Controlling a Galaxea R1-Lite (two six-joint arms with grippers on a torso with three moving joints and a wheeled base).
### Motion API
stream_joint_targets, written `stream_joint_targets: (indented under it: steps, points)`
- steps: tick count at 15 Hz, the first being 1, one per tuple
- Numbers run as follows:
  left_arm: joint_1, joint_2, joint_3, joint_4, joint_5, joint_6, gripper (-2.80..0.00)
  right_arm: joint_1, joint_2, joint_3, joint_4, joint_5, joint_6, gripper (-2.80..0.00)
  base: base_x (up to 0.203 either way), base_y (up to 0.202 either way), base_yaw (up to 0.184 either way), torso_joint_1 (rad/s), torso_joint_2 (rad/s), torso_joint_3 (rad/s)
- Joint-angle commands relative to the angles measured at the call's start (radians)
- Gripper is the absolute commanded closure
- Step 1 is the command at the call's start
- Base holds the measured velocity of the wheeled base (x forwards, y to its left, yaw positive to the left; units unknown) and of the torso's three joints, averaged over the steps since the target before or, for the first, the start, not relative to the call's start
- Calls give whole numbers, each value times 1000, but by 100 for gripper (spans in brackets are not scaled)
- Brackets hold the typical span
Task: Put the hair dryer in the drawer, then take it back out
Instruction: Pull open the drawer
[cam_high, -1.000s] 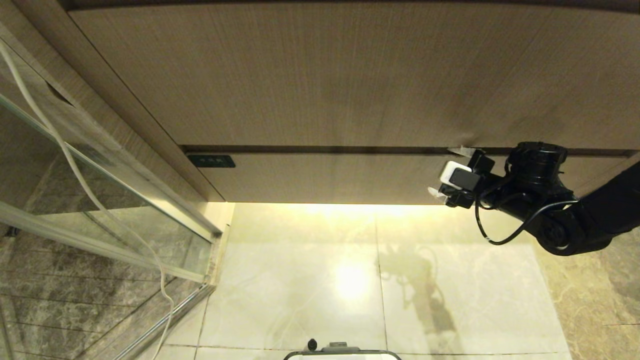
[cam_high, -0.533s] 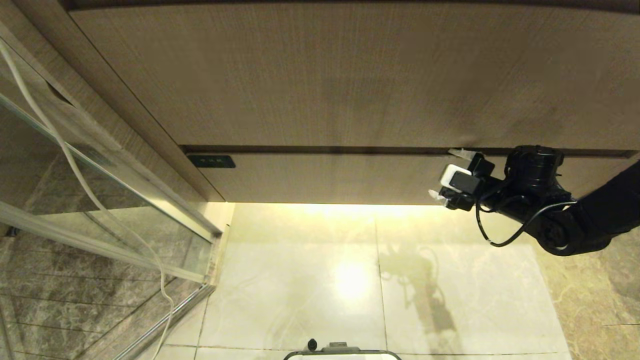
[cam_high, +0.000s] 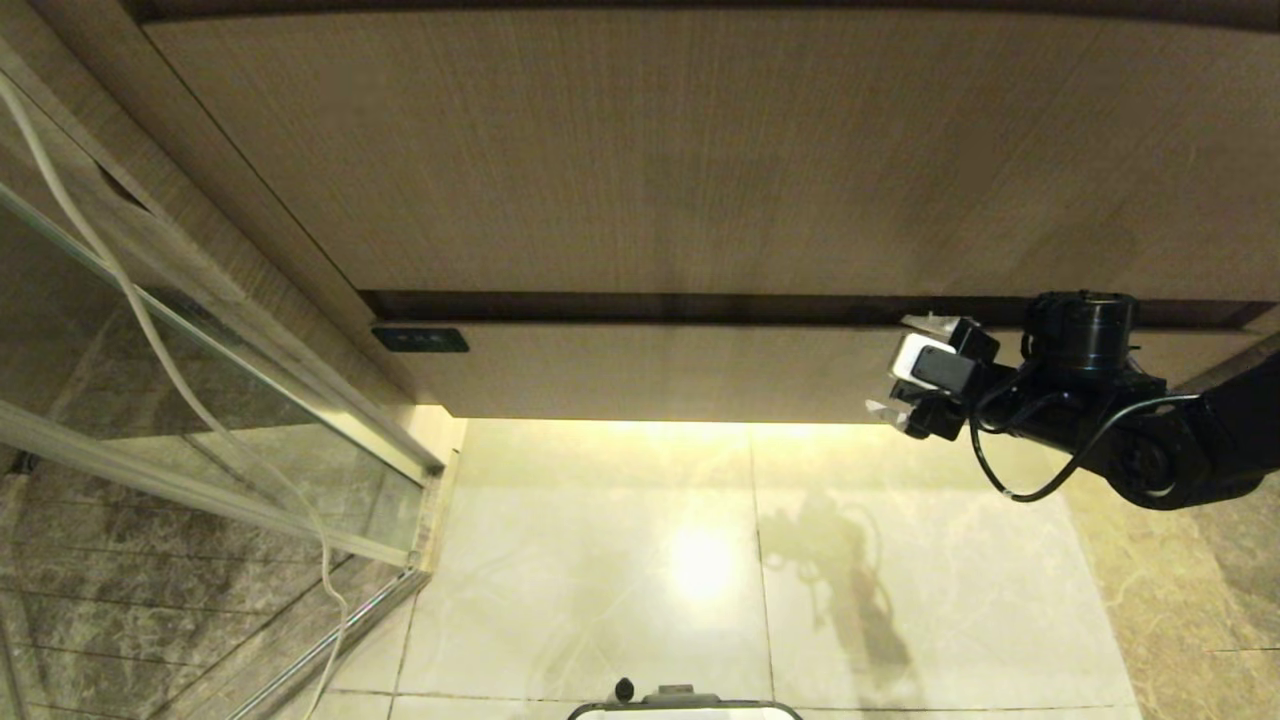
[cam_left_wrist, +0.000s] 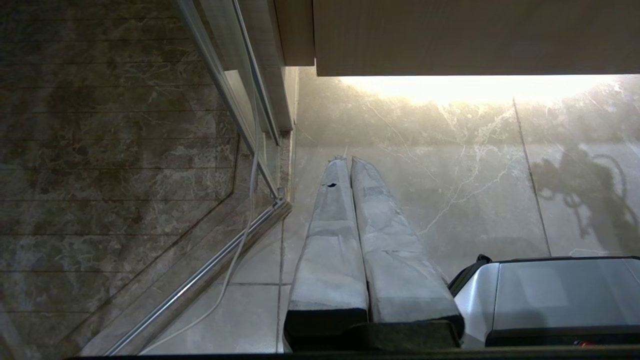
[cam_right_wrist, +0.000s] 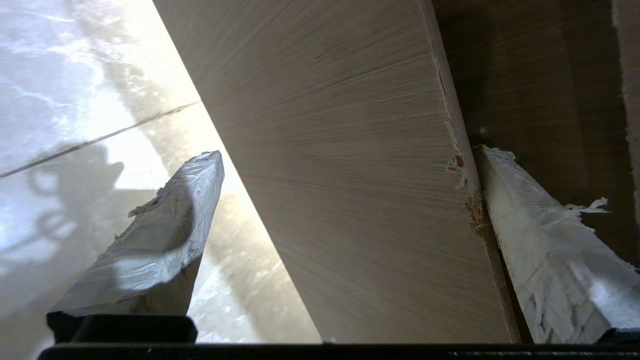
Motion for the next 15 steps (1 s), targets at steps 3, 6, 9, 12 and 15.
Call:
stream_joint_targets:
  steps: [3, 6, 9, 12, 15]
  points:
    - [0, 0, 2, 0, 0, 0, 0, -1, -4, 16, 5, -5, -6, -280, 0, 0, 0, 0, 0, 0]
    - [0, 0, 2, 0, 0, 0, 0, -1, -9, 25, 3, -4, -7, -280, 0, 0, 0, 0, 0, 0]
    - [0, 0, 2, 0, 0, 0, 0, -1, -23, 36, 8, -2, -7, -280, 0, 0, 0, 0, 0, 0]
    - [0, 0, 0, 0, 0, 0, 0, -3, -64, 83, 23, 3, -7, -280, 0, 0, 0, 0, 0, 0]
    - [0, 0, 2, 0, 0, 0, 0, -15, -152, 157, 23, 1, 9, -280, 0, 0, 0, 0, 0, 0]
